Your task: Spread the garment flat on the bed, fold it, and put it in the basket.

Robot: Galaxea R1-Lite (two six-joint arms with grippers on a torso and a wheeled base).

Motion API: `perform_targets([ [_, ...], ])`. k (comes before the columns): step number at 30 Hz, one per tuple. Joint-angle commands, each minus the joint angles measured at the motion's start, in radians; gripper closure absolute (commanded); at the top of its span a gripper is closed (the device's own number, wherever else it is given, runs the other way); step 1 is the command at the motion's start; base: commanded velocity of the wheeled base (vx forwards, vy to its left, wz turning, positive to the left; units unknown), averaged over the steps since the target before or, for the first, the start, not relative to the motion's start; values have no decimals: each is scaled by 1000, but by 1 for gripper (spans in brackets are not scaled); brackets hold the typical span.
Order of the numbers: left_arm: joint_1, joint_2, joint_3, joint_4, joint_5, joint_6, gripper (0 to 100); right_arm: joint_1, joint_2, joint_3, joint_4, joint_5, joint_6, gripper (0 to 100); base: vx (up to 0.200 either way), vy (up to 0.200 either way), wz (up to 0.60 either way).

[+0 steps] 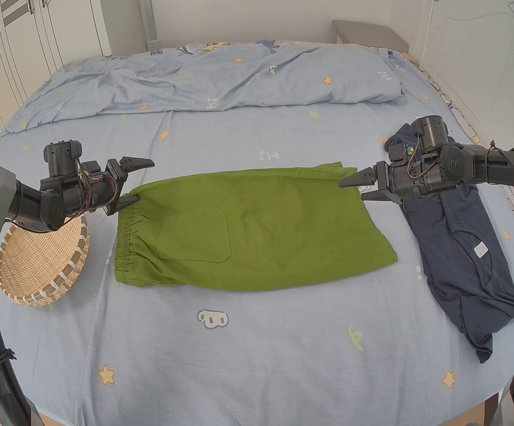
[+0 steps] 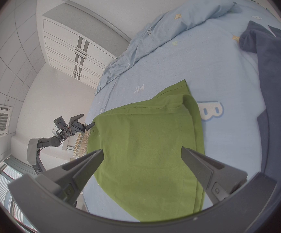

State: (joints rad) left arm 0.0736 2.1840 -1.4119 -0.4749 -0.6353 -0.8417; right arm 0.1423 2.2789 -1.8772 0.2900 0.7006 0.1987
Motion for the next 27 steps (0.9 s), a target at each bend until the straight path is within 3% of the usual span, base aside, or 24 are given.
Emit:
perform_targets([
  [1,-11,-17,25,-2,3,3,0,-12,-62,86,-45,0,2,0,0,0,0],
  [10,-18,-175,195,-79,-7,12,0,-20,-167,217,-81,2,7,0,0,0,0],
  [11,-17,-250,352,-177,-27,13,0,-21,-219,294,-92,2,7,0,0,0,0],
  [13,-5,-305,524,-306,-67,13,0,-30,-265,379,-118,2,7,0,0,0,0],
  [14,-5,-305,524,-306,-67,13,0,-30,-265,379,-118,2,7,0,0,0,0],
  [17,9,-311,755,-511,-81,36,0,-38,-299,448,-160,2,4,0,0,0,0],
  [19,44,-302,827,-600,-83,69,0,-38,-303,452,-163,2,5,0,0,0,0],
  [23,74,-248,877,-666,-70,145,0,-36,-334,472,-164,2,5,0,0,0,0],
  [27,64,-239,875,-665,-63,151,0,-32,-343,478,-164,2,4,0,0,0,0],
])
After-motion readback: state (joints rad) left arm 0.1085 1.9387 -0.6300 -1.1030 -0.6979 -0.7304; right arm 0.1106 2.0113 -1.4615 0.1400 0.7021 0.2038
